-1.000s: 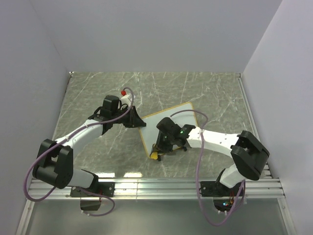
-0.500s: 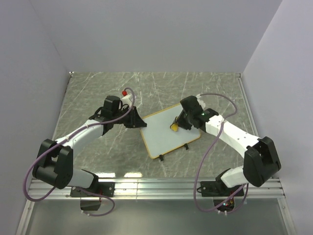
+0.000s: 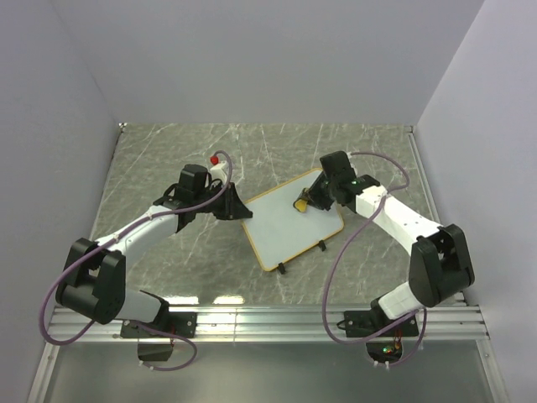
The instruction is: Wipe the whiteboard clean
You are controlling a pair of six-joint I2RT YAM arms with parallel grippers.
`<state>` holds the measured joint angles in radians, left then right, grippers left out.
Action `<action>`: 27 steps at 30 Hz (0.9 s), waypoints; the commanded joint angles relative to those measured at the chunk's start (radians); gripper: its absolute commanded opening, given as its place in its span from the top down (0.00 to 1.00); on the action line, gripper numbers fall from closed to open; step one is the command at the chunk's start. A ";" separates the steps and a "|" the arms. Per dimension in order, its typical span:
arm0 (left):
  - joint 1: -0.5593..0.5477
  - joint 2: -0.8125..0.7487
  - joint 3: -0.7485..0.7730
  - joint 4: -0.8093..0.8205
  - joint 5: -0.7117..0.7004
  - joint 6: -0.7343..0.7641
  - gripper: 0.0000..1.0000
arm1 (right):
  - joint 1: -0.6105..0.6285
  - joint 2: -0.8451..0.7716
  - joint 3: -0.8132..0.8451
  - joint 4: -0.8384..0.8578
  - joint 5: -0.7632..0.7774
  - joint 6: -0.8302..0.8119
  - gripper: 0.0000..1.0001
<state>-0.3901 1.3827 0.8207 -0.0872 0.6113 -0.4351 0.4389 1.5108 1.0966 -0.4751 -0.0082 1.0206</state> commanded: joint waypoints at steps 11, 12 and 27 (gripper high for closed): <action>0.003 0.022 -0.015 -0.149 -0.212 0.098 1.00 | 0.066 -0.225 -0.372 0.122 0.022 0.128 1.00; 0.003 0.019 -0.012 -0.152 -0.223 0.096 1.00 | 0.064 -0.282 -0.380 0.098 0.031 0.124 1.00; 0.010 -0.005 0.024 -0.174 -0.320 0.076 0.82 | -0.267 -0.414 -0.325 -0.129 0.165 -0.043 1.00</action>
<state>-0.3973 1.3647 0.8249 -0.1410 0.5785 -0.4324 0.2459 1.0531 0.7666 -0.5514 0.1188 1.0180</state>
